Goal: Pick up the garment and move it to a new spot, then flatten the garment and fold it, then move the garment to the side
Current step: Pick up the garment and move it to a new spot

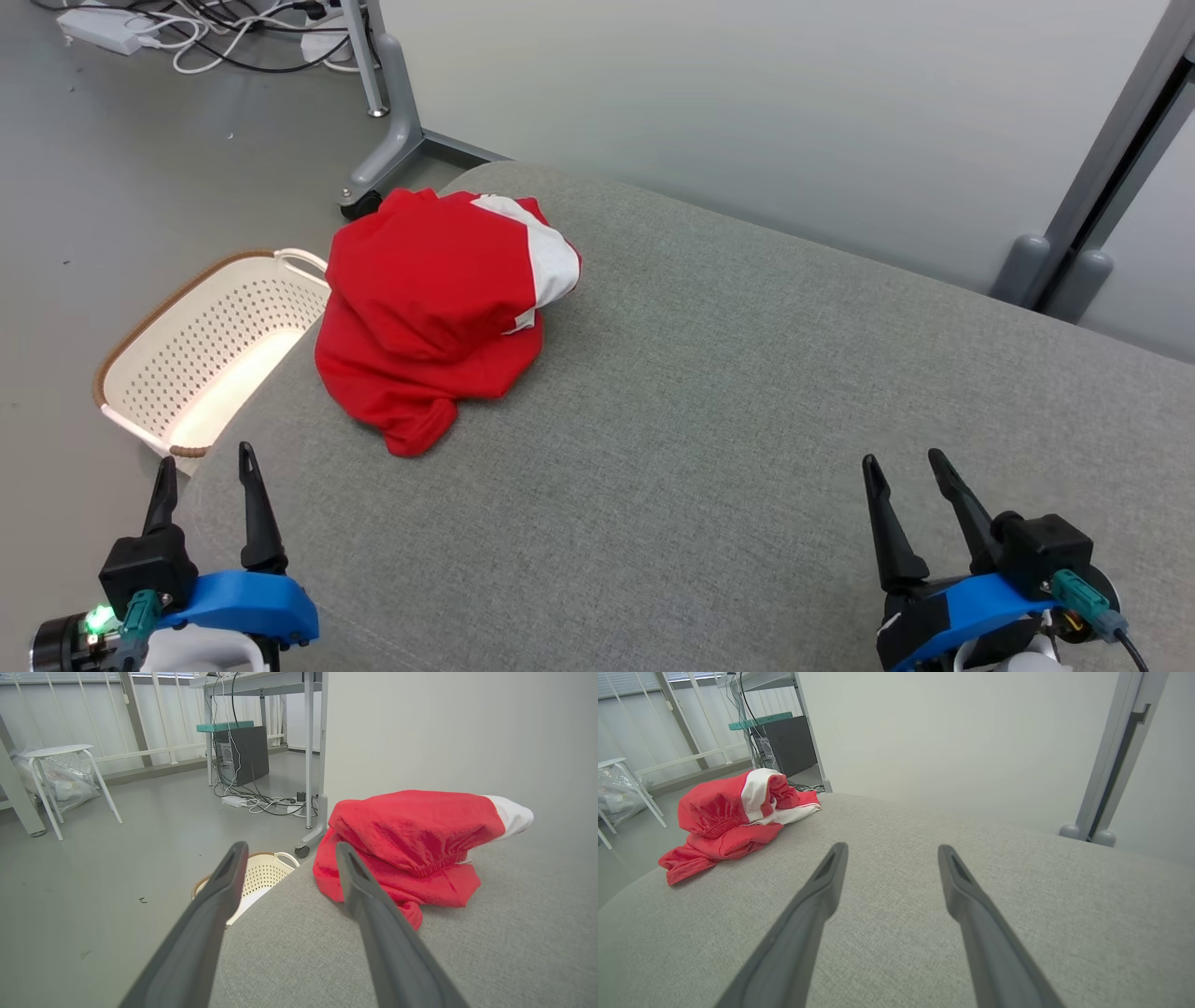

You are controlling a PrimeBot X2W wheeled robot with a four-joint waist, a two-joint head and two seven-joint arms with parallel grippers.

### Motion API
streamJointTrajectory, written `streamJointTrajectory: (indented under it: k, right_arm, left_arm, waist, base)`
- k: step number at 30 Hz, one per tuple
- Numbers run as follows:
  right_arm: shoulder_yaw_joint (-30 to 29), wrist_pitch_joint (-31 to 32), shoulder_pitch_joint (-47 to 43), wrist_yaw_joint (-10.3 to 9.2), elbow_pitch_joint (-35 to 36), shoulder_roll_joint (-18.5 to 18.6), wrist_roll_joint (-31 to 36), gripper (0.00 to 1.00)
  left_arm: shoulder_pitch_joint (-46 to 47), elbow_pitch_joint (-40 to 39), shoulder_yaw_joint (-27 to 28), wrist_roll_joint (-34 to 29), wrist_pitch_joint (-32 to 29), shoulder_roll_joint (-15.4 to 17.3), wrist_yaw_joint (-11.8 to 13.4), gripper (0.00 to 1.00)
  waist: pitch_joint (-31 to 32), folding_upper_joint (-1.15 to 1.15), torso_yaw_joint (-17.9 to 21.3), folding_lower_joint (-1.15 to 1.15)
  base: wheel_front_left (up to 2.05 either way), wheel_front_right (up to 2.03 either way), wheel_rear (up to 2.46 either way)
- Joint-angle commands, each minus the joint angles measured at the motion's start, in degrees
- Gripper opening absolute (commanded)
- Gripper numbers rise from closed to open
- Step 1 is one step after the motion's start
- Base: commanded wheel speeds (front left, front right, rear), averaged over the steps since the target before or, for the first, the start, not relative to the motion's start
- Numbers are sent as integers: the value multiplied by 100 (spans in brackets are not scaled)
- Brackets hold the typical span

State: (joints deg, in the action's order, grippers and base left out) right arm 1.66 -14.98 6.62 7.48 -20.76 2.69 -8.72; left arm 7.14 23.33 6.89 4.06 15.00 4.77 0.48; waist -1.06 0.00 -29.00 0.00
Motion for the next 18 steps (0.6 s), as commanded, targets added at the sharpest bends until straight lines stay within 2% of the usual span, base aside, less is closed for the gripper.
streamJointTrajectory:
  k: [1,12,18]
  right_arm:
    - [31,-32,37,3,-7,37,-7,100]
    - [72,-32,74,3,-3,36,70,100]
    - [53,-33,182,3,116,37,209,100]
  left_arm:
    - [-52,-53,48,-4,27,9,15,100]
    - [-17,-94,111,37,27,-33,6,100]
    - [407,-67,213,120,27,50,-136,100]
  waist:
    - [-36,0,-41,0]
    - [-63,0,-24,0]
    - [-221,0,264,0]
  base:
    - [0,0,0]
    - [0,0,0]
    - [0,0,0]
